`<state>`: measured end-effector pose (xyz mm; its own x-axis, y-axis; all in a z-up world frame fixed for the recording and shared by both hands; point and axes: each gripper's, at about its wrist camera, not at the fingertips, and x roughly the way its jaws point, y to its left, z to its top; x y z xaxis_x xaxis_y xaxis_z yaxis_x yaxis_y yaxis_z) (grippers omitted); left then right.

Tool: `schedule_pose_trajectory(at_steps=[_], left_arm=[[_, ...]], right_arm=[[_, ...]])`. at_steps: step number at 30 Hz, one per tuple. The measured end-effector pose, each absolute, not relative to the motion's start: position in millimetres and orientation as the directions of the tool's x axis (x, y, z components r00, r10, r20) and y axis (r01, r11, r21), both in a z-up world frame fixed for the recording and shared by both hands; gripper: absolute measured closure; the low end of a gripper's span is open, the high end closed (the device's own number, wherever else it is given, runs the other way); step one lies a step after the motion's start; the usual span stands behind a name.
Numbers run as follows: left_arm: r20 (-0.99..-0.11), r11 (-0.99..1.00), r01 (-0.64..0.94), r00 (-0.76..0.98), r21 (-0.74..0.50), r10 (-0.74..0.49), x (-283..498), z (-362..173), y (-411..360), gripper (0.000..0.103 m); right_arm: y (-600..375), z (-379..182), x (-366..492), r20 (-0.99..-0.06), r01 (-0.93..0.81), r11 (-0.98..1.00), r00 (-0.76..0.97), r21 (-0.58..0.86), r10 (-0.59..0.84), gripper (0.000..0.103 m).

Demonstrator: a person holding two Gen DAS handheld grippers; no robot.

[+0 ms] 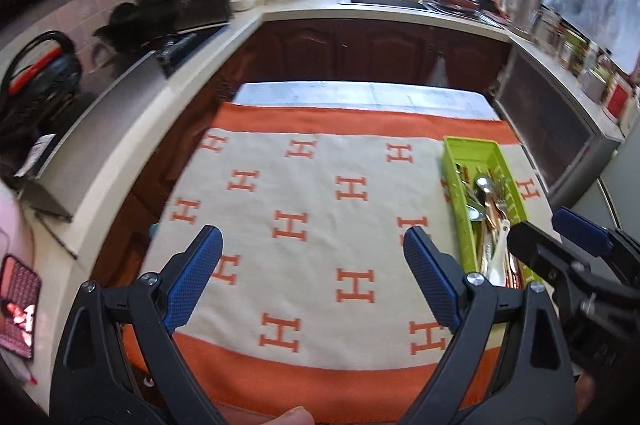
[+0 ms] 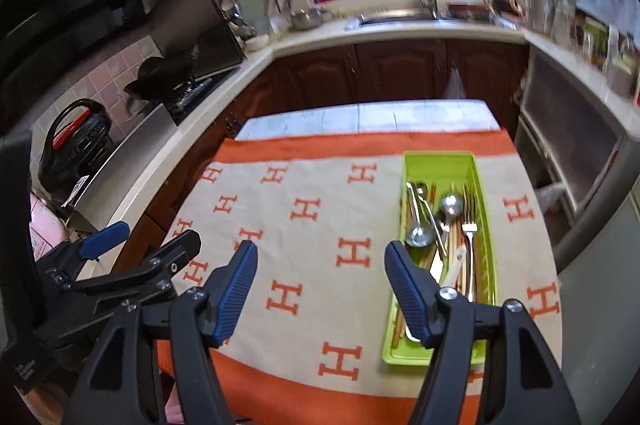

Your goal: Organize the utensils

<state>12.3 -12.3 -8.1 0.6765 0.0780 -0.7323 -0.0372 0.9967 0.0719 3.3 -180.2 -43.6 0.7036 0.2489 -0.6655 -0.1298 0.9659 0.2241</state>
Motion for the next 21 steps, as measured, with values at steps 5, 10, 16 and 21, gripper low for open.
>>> schedule_pose_trajectory(at_steps=[5,10,16,21], left_arm=[[-0.687,0.993,-0.086,0.717,0.081,0.118,-4.0,2.6,3.1,0.012],[-0.677,0.992,-0.101,0.725,0.077,0.126,-8.7,2.0,17.2,0.012],[-0.681,0.991,-0.106,0.719,0.085,0.136,0.0,-5.9,21.5,0.012],[-0.697,0.991,-0.104,0.705,0.081,0.131,7.1,-12.7,22.7,0.012]], right_arm=[[-160.0,-33.6,-6.1,-0.632,-0.135,0.977,0.746,0.166,0.21,0.034],[-150.3,-36.4,-2.9,-0.642,-0.131,0.977,0.737,0.169,0.21,0.034],[-144.9,-42.6,3.8,-0.658,-0.126,0.975,0.721,0.183,0.217,0.034],[-142.9,-48.4,8.7,-0.675,-0.119,0.974,0.705,0.192,0.219,0.034]])
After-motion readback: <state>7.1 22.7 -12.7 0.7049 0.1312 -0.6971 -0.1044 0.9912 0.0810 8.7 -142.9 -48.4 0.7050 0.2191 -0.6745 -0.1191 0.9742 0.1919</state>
